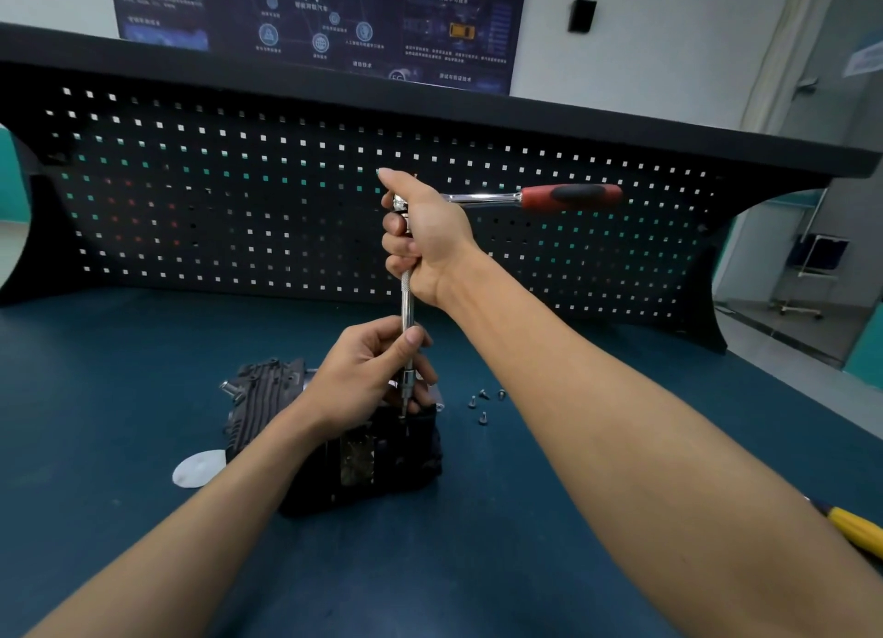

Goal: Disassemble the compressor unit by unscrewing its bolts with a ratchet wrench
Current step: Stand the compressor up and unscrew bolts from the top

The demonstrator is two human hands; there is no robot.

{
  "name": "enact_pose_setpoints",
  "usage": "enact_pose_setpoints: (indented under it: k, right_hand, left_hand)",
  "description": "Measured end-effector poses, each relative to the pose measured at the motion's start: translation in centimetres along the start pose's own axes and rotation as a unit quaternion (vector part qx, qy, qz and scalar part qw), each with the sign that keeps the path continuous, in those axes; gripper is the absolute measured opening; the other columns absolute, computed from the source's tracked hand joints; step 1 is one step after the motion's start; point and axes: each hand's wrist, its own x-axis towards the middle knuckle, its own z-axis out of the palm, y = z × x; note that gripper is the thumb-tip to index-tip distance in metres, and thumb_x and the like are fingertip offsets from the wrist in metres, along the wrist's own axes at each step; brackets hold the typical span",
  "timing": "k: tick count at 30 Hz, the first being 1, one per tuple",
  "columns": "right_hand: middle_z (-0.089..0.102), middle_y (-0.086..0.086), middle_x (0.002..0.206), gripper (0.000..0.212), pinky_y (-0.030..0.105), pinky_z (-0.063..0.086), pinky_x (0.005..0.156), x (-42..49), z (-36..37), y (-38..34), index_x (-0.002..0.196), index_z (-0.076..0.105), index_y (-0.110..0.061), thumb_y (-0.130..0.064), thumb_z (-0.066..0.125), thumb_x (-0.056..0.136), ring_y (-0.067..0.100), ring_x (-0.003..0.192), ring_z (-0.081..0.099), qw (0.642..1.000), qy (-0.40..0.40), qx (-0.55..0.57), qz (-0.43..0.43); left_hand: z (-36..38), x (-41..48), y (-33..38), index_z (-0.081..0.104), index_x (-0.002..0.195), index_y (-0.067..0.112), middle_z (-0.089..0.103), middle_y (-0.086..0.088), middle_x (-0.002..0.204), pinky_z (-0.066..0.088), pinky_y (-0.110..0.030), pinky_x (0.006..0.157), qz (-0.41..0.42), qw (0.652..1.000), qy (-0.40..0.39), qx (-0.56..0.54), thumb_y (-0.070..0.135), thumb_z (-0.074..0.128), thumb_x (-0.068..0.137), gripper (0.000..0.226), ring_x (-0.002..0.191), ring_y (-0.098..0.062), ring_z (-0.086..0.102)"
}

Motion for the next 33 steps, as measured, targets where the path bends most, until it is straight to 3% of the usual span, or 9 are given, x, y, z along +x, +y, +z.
enact_pose_setpoints:
  k: [18, 28, 33]
  right_hand:
    - [0.037, -0.009, 0.05, 0.037, 0.017, 0.017, 0.037, 0.9, 0.1, 0.5, 0.072, 0.048, -0.02, -0.045, 0.055, 0.099, 0.003, 0.034, 0.023, 0.99, -0.133, 0.013, 0.037]
    - [0.039, -0.009, 0.049, 0.035, 0.017, 0.018, 0.036, 1.1, -0.6, 1.3, 0.072, 0.049, -0.02, -0.042, 0.055, 0.099, 0.002, 0.033, 0.025, 0.989, -0.118, 0.078, 0.032]
    - [0.037, -0.008, 0.05, 0.036, 0.019, 0.018, 0.038, 0.9, -0.1, 0.6, 0.072, 0.049, -0.02, -0.041, 0.056, 0.099, 0.004, 0.035, 0.023, 0.993, -0.109, 0.028, 0.025]
  left_hand:
    - [0.0, 0.0, -0.7, 0.051, 0.094, 0.007, 0.065, -0.012, 0.066, 0.052, -0.029, 0.046, 0.016, 0.999, 0.026, -0.021, 0.037, 0.05, 0.095, 0.03, 0.053, -0.028, 0.066]
    - [-0.2, 0.0, -1.1, 0.05, 0.091, 0.007, 0.058, -0.011, 0.06, 0.053, -0.027, 0.046, 0.009, 0.998, 0.032, -0.057, 0.035, 0.051, 0.095, 0.029, 0.05, -0.027, 0.065]
    - [-0.2, 0.0, -1.3, 0.053, 0.094, 0.009, 0.065, -0.013, 0.066, 0.054, -0.027, 0.047, 0.014, 0.997, 0.017, -0.07, 0.039, 0.052, 0.094, 0.03, 0.054, -0.028, 0.068]
